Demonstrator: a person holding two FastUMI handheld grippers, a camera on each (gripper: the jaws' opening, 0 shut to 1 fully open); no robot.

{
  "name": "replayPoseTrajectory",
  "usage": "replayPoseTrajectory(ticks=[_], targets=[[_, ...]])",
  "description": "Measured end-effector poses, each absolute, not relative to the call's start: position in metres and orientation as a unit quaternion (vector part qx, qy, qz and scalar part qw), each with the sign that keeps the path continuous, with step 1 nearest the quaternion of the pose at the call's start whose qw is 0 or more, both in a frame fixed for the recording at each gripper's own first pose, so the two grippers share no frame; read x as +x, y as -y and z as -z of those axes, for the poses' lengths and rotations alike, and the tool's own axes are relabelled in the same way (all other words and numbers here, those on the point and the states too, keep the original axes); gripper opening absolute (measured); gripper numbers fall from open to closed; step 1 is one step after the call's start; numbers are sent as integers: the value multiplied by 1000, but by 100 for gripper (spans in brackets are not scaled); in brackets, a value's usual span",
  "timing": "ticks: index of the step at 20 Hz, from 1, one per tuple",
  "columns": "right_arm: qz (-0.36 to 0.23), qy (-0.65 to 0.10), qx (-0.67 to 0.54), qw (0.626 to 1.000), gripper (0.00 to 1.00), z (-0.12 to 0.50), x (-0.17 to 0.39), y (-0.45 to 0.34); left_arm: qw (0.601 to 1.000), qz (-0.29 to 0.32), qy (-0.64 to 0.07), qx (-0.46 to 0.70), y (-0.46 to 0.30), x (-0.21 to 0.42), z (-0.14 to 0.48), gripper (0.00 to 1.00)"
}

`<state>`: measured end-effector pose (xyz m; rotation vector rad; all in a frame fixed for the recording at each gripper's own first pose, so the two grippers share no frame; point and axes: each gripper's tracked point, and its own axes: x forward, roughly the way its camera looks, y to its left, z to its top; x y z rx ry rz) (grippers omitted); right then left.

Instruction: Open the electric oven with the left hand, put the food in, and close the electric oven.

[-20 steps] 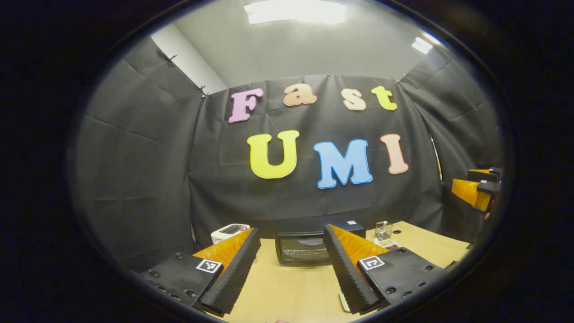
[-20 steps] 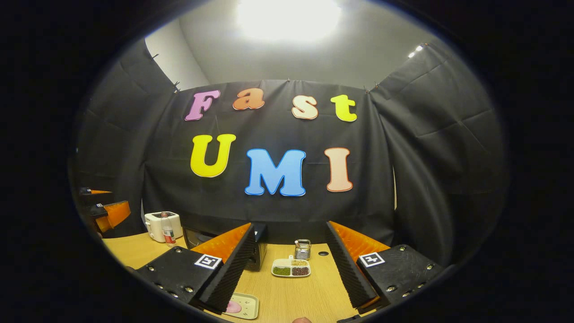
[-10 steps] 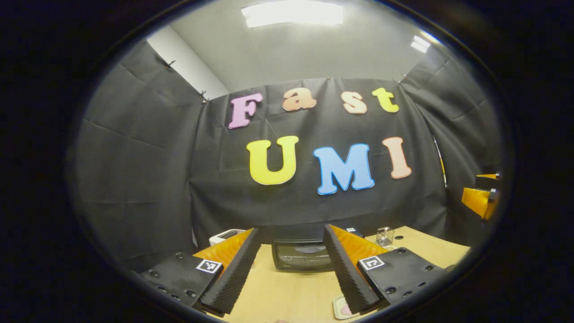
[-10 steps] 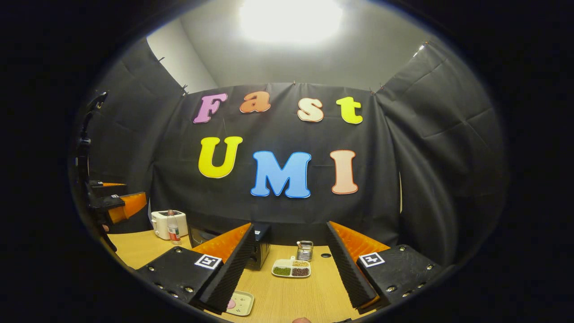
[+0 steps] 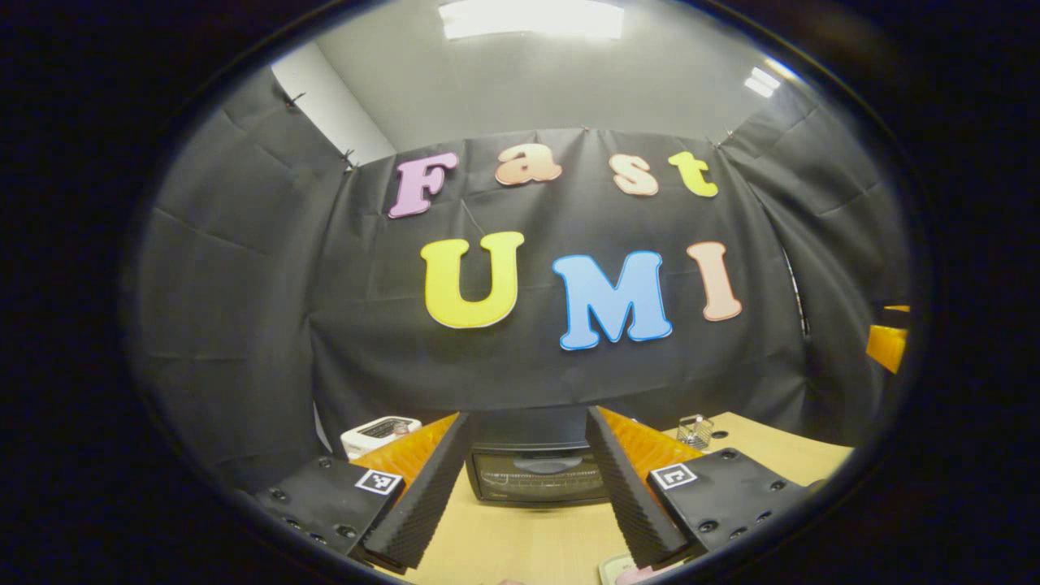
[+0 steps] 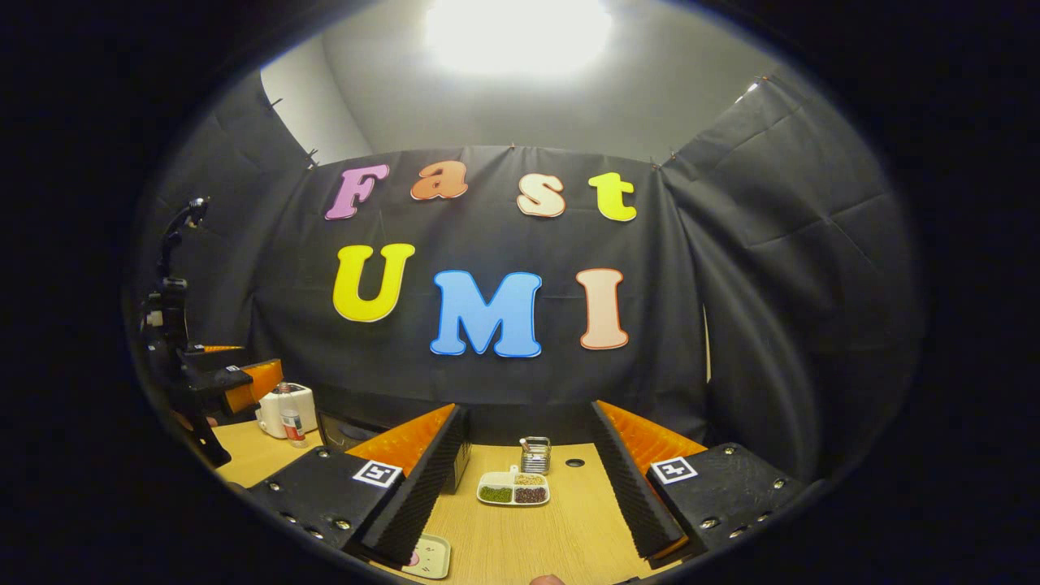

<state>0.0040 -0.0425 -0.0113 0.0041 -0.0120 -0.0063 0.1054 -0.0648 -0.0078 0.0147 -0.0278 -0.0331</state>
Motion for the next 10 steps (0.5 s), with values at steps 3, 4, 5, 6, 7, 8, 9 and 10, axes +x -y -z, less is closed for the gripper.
replayPoseTrajectory(ticks=[3, 4, 5, 6, 7, 8, 9, 10], targets=[[29, 1, -11, 1000, 96, 14, 16, 41, 999, 30, 10, 8, 66, 142, 20, 100], [35, -1, -9, 999, 96, 15, 19, 39, 999, 35, 7, 5, 68, 153, 25, 100], [41, -2, -5, 999, 96, 15, 22, 38, 999, 41, 3, 3, 69, 165, 31, 100], [49, -4, -4, 999, 96, 16, 26, 37, 999, 46, -3, 3, 71, 175, 38, 100], [55, -8, -4, 998, 96, 18, 30, 36, 999, 52, -8, 2, 72, 185, 46, 100], [61, -11, -7, 998, 96, 21, 32, 36, 998, 58, -13, 1, 74, 194, 53, 100], [69, -12, -10, 997, 96, 21, 36, 35, 998, 65, -18, -1, 77, 203, 60, 95], [77, -13, -11, 997, 96, 21, 37, 35, 997, 70, -23, -2, 80, 211, 67, 95]])
